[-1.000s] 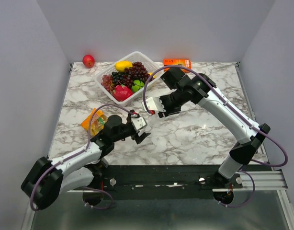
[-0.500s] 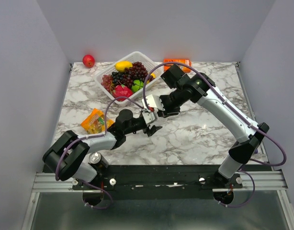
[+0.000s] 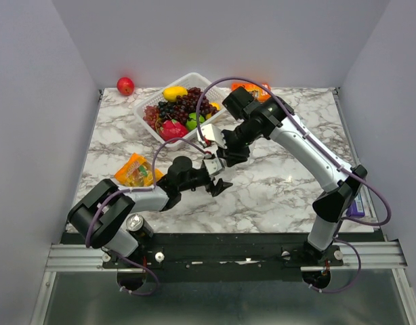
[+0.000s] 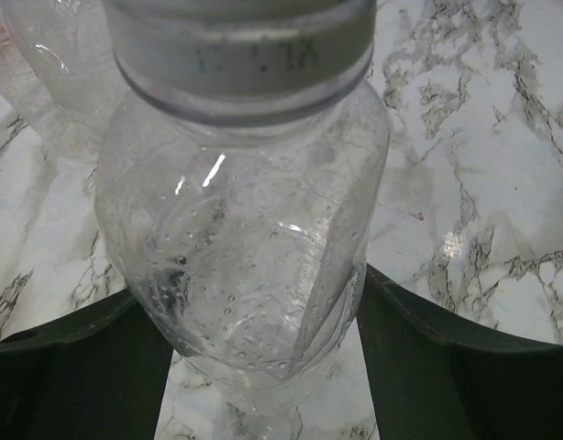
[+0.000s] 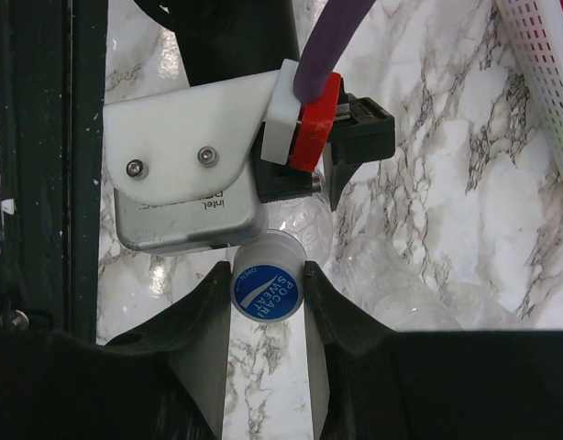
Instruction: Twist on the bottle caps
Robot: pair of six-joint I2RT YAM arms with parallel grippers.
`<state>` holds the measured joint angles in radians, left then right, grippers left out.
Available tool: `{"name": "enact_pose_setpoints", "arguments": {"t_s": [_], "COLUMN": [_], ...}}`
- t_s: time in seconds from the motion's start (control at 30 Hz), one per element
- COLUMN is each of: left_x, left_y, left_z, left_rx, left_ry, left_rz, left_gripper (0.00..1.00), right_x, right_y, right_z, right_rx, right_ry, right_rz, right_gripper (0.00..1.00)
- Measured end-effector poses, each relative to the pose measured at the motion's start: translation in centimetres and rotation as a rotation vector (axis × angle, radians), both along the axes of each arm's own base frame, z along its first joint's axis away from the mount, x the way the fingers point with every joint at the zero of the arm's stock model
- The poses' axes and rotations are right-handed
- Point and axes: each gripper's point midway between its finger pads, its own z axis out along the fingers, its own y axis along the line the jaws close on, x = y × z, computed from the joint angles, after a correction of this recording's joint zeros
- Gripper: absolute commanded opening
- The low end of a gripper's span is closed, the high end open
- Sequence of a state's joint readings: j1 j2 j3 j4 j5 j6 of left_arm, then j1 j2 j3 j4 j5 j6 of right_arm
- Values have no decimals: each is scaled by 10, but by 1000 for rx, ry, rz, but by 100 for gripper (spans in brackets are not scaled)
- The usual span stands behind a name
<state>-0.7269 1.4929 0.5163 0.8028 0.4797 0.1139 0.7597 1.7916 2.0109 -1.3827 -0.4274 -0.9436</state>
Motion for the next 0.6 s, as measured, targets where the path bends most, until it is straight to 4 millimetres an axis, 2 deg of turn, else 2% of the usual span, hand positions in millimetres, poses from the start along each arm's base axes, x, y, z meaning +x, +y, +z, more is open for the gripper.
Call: {"name": "enact_pose_setpoints", "arguments": {"t_s": [0.33, 0.6], "left_x": [3, 4], "left_y": [-5, -6], "left_z": [3, -10], "left_rx": [-27, -15], "left_ry": [-21, -8], "left_rz": [10, 13], "left_gripper": [86, 88], "right_x": [-1, -6], "right_y": [-1, -4], "right_z": [-10, -25], "right_rx": [-15, -43], "right_ry": [28, 77], "right_rz": [-17, -39], "right_gripper": [42, 46]}}
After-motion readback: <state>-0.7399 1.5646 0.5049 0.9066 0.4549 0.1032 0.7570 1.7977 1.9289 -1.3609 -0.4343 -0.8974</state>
